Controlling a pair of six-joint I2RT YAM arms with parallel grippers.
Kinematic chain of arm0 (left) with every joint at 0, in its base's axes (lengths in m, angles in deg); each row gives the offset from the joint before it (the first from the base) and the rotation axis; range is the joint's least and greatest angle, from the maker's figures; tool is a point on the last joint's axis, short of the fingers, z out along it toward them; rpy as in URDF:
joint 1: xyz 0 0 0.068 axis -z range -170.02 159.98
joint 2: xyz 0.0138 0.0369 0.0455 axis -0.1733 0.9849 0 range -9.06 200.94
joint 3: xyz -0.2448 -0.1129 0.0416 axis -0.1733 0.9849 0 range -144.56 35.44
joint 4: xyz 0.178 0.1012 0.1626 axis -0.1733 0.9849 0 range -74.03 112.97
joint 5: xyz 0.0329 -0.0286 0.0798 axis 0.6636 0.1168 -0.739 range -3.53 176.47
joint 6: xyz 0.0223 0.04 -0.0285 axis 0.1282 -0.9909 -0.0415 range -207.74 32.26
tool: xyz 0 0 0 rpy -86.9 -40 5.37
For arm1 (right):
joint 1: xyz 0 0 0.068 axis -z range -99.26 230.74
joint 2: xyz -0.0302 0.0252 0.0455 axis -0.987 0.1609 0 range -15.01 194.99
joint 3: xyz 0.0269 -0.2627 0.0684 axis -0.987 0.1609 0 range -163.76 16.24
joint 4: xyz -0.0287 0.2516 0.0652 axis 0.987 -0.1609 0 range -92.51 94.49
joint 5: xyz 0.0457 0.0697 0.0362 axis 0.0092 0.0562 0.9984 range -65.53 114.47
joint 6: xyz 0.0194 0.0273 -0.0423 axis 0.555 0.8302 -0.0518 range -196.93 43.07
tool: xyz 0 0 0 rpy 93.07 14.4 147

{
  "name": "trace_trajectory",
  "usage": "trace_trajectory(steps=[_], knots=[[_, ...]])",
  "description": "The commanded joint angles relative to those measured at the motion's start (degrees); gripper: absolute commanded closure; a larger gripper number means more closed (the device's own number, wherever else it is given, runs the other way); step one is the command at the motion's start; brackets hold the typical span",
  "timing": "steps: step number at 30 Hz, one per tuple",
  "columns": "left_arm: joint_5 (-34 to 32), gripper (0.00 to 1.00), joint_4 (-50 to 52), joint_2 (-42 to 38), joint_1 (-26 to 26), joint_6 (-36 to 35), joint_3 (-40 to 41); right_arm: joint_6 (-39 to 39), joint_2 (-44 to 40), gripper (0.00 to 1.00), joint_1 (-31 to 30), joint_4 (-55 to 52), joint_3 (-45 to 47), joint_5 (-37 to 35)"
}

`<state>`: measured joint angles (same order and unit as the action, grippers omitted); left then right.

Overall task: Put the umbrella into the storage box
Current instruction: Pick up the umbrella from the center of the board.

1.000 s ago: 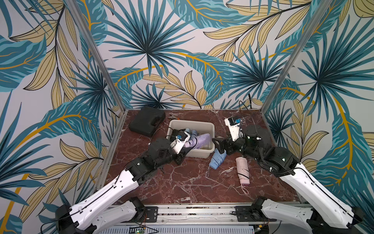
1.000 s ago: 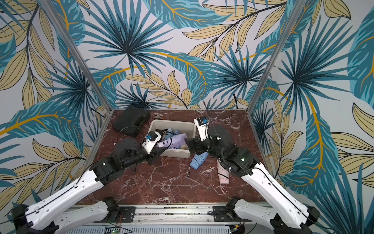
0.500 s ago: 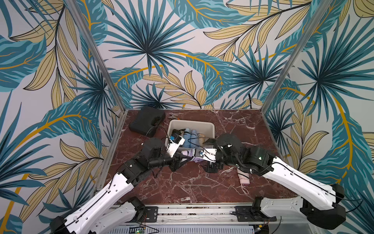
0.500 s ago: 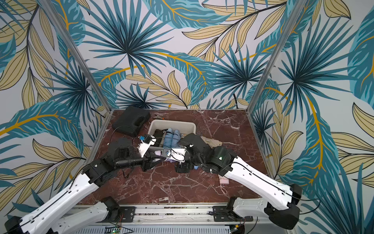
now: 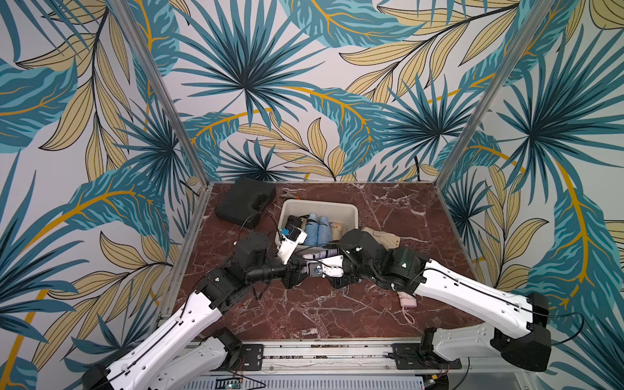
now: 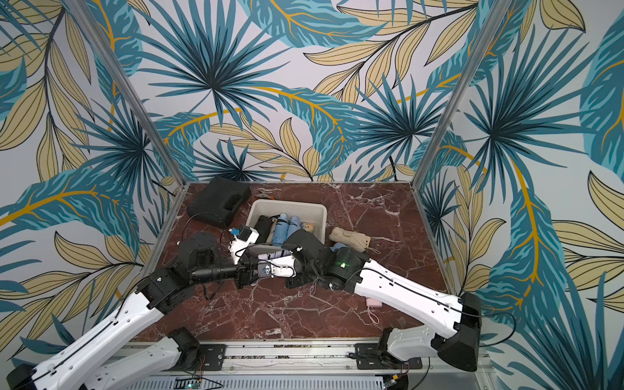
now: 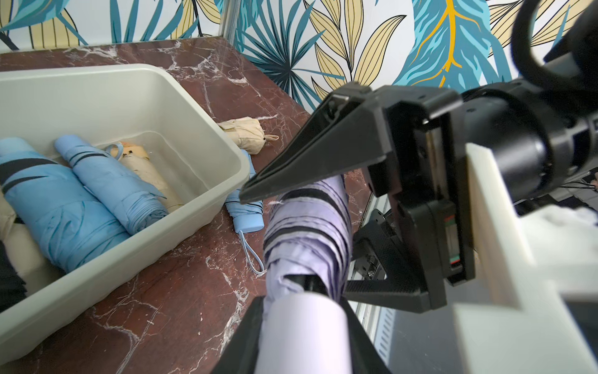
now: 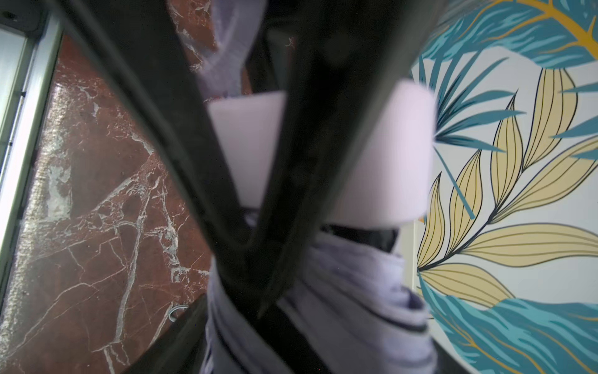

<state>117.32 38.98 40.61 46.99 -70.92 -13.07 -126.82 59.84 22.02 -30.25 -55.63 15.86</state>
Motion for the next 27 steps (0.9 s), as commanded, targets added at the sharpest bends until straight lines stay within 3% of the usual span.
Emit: trace_trajectory(steps=[1, 7, 10, 13, 19, 27], knots=[[1.5, 1.0, -5.0, -1.8, -0.4, 1.4, -0.1, -0.7, -0.4, 0.31, -0.3, 4.5, 2.1, -1.3], [1.0, 1.0, -6.8, -1.6, -0.5, 3.0, 0.6, 4.0, -0.8, 0.49, -0.3, 6.8, 1.7, -0.2], [0.3, 0.78, -8.6, -1.2, -0.7, 4.1, 0.2, 5.1, -1.3, 0.57, -0.3, 6.9, 2.5, 0.1], [0.8, 0.41, -7.6, -0.3, -0.7, 4.6, -0.7, 7.0, -1.2, 0.66, -0.3, 7.0, 2.6, 0.5], [-1.7, 0.0, -5.0, -0.6, -1.5, 6.2, -1.4, 10.1, -1.3, 0.7, -0.2, 9.3, 4.0, 2.0], [-0.1, 0.0, -11.5, -6.1, -4.6, 10.5, 2.6, 15.5, -1.8, 0.71, 1.9, 18.0, 10.6, 8.0]])
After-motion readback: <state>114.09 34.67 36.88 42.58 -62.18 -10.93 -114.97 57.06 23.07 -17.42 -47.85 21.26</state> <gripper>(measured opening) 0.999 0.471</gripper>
